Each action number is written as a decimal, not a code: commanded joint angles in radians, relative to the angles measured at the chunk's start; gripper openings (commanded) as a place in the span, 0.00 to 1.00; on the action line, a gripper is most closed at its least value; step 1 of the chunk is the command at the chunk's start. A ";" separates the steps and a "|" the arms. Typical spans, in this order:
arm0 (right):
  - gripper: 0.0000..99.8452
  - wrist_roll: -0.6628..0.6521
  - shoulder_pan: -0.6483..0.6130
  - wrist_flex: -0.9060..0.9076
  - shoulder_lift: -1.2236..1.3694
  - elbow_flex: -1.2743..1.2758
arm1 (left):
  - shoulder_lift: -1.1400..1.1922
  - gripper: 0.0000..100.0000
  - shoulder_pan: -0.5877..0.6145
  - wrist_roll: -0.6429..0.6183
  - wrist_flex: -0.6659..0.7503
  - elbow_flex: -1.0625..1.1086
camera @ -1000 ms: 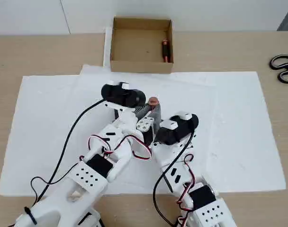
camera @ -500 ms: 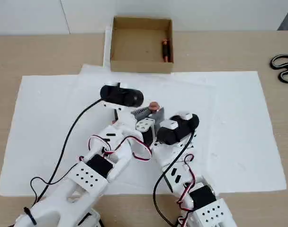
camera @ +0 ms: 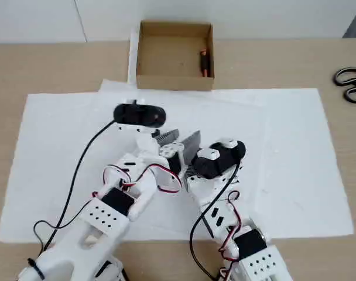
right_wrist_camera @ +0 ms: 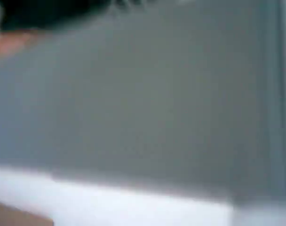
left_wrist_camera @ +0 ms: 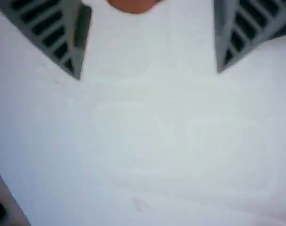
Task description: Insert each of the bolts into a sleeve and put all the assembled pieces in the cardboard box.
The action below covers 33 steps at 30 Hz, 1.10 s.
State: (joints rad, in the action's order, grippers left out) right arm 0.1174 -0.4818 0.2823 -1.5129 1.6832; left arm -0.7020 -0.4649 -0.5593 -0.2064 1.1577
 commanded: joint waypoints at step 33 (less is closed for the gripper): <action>0.00 -0.132 0.246 0.367 0.509 -0.879 | -0.009 0.22 0.560 0.170 -1.174 -0.673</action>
State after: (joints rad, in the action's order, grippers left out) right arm -0.0023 -0.2394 0.6475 -1.1769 1.0157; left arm -0.7020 0.0660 -0.3951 -1.3311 0.5439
